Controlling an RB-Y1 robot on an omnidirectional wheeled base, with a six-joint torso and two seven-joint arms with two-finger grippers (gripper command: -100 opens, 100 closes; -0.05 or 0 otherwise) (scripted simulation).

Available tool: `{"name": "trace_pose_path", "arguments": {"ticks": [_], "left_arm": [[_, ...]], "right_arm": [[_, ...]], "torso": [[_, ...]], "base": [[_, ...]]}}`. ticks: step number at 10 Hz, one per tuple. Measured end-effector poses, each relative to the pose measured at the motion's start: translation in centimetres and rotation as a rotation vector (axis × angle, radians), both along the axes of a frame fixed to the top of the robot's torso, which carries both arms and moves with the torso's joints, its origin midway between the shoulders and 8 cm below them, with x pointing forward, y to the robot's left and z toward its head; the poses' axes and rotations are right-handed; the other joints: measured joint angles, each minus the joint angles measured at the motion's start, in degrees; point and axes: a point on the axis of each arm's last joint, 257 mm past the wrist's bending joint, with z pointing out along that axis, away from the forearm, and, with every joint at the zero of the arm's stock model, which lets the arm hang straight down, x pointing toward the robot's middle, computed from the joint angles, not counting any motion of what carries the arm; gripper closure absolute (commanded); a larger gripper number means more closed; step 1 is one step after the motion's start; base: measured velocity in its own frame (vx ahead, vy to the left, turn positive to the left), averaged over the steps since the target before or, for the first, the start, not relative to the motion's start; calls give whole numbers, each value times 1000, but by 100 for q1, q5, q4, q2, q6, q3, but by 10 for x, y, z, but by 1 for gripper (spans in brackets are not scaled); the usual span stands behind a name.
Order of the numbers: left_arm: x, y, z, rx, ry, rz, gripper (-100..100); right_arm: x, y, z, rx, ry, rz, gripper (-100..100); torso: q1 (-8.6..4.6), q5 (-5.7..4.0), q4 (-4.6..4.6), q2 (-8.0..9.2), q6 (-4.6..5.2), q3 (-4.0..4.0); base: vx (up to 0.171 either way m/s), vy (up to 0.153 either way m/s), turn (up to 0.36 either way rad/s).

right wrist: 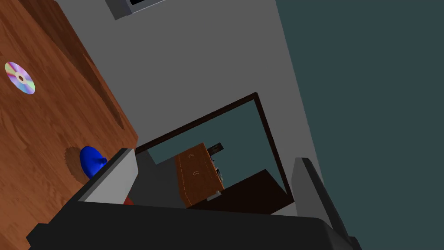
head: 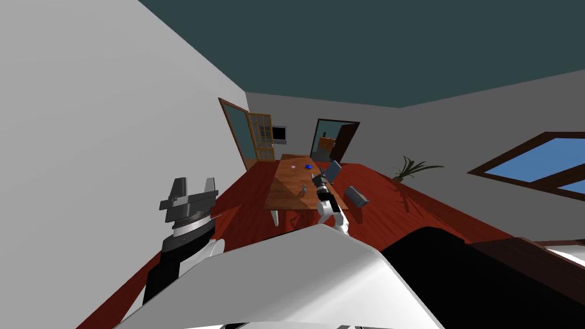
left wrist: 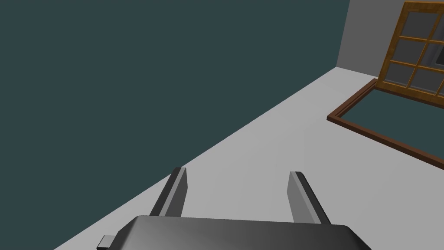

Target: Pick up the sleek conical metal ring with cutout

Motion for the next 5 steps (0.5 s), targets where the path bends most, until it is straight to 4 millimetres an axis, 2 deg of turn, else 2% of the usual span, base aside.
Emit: {"name": "trace_pose_path", "arguments": {"ticks": [5], "left_arm": [[0,0,0,0,0,0,0]], "right_arm": [[32,-22,-42,192,101,39,-100]], "torso": [[1,0,0,2,1,1]], "base": [[-17,2,33]]}}
